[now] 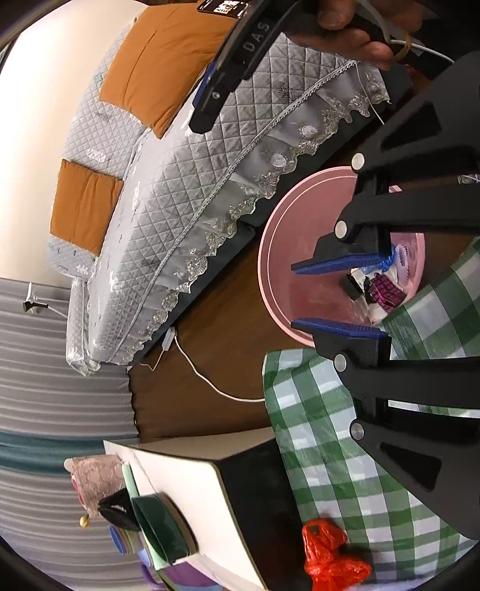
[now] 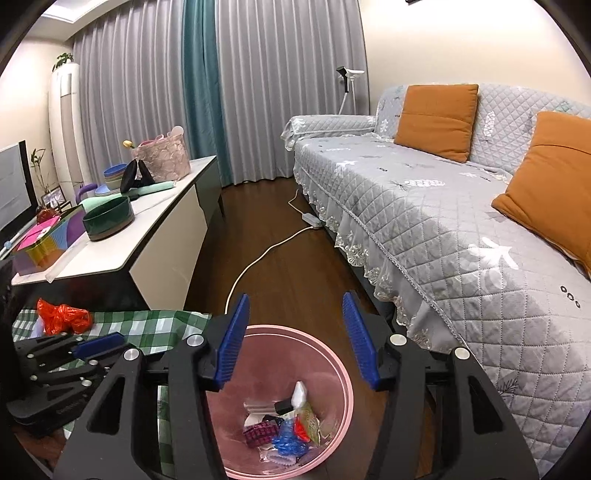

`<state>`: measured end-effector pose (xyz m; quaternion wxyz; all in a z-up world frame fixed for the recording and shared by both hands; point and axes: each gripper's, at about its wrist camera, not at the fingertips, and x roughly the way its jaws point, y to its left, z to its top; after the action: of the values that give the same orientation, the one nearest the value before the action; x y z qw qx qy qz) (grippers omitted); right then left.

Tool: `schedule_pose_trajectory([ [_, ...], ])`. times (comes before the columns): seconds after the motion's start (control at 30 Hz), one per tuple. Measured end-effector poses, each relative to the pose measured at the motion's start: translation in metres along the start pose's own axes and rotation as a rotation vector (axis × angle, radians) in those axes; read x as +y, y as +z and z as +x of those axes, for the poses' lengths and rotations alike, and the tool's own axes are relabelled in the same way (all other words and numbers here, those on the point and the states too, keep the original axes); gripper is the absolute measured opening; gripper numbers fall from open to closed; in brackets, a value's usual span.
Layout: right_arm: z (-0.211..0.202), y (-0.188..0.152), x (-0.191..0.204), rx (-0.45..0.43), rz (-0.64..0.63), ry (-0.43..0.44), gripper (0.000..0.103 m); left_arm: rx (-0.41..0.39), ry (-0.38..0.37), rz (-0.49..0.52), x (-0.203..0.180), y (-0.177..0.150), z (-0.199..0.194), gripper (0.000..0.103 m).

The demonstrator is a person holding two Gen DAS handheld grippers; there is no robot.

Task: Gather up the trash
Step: 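Open both tools to drop the panda packet and magenta cloth into the bin, then move both open tools back over the checked table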

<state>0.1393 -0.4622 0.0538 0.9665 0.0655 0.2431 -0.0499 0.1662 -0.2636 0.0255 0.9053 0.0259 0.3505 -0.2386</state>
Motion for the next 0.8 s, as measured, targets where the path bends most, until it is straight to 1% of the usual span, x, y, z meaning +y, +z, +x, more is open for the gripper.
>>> schedule_pose_trajectory([
  [0.3, -0.003, -0.002, 0.016, 0.005, -0.010, 0.022, 0.053, -0.040, 0.038, -0.014, 0.021, -0.006, -0.044, 0.024],
  [0.57, -0.012, -0.003, 0.039, 0.001, -0.039, 0.043, 0.053, -0.076, 0.085, -0.031, 0.051, -0.021, -0.088, 0.024],
  [0.8, -0.019, -0.004, 0.059, -0.005, -0.067, 0.062, 0.053, -0.103, 0.142, -0.041, 0.084, -0.033, -0.121, 0.024],
])
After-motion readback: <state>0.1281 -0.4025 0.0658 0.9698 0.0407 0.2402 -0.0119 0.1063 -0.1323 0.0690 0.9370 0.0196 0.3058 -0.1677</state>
